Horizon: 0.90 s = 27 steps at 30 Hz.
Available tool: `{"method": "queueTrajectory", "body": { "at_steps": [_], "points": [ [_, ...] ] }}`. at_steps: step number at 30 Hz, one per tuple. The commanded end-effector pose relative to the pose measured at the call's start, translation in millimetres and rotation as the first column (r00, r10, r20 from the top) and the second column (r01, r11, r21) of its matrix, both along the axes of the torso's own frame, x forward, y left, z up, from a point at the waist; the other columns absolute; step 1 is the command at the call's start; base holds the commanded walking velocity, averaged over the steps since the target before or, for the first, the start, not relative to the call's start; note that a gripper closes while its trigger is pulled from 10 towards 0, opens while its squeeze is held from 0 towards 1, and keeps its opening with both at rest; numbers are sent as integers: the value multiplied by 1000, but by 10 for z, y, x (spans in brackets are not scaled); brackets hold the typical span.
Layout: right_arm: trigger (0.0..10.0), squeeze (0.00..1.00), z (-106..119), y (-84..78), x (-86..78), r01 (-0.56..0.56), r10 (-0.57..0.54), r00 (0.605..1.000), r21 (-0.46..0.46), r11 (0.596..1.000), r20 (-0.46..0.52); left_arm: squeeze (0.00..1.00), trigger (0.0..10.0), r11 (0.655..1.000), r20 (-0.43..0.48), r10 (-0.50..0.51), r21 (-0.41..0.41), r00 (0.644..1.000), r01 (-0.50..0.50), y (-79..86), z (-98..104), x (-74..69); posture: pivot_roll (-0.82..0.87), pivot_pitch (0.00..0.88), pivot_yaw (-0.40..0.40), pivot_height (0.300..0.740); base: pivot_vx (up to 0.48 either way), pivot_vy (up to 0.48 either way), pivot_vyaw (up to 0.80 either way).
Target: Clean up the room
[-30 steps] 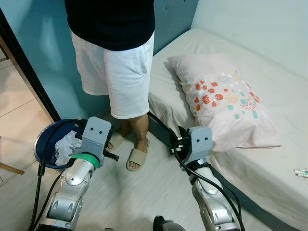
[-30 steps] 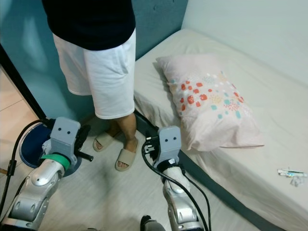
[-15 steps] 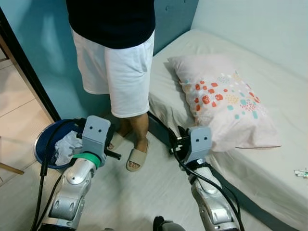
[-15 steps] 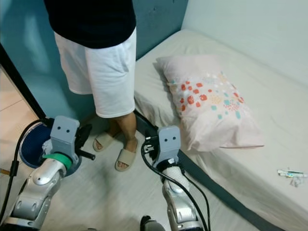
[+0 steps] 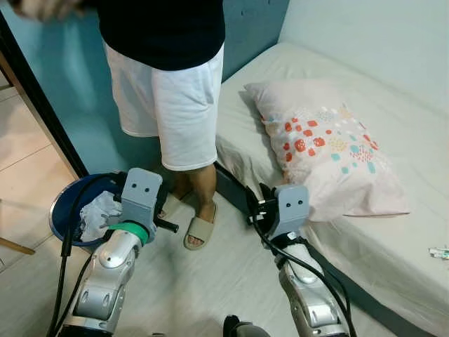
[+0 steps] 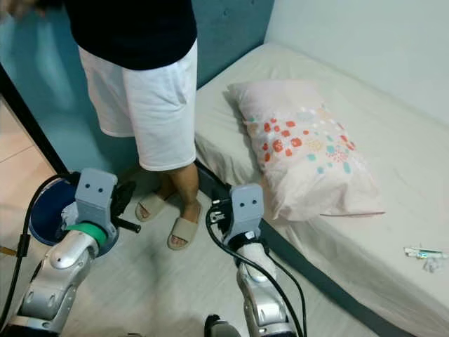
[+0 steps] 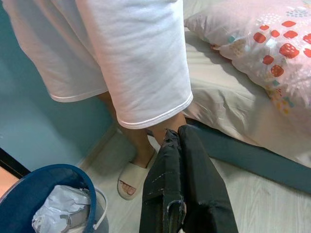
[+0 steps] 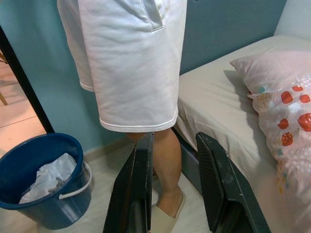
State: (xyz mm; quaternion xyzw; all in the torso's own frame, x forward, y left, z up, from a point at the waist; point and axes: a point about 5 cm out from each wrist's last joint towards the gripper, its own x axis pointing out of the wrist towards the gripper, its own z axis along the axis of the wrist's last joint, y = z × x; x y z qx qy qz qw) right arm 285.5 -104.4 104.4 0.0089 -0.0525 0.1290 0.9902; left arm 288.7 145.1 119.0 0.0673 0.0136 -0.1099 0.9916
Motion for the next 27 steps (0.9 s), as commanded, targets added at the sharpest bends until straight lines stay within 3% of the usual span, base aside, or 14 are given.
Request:
{"method": "queueTrajectory", "body": {
  "at_steps": [1, 15, 27],
  "points": [
    [10000, 0, -72, -3, -26, 6, -6, 1000, -1, 1000, -27, 0, 10000, 1000, -31, -2, -18, 1000, 2, -7, -54, -5, 26, 77, 9, 740, 0, 0, 0],
    [10000, 0, -80, -1, -34, 6, -6, 1000, -3, 1000, -31, 0, 10000, 1000, -27, -4, -4, 1000, 3, -7, -51, -12, 26, 85, 9, 740, 0, 0, 0],
    [10000, 0, -87, 1, -39, 7, -7, 999, -2, 1000, -34, 0, 10000, 1000, -22, -14, -5, 1000, 14, -17, -45, -22, 25, 91, 11, 740, 0, -348, 0]
  ]
}}
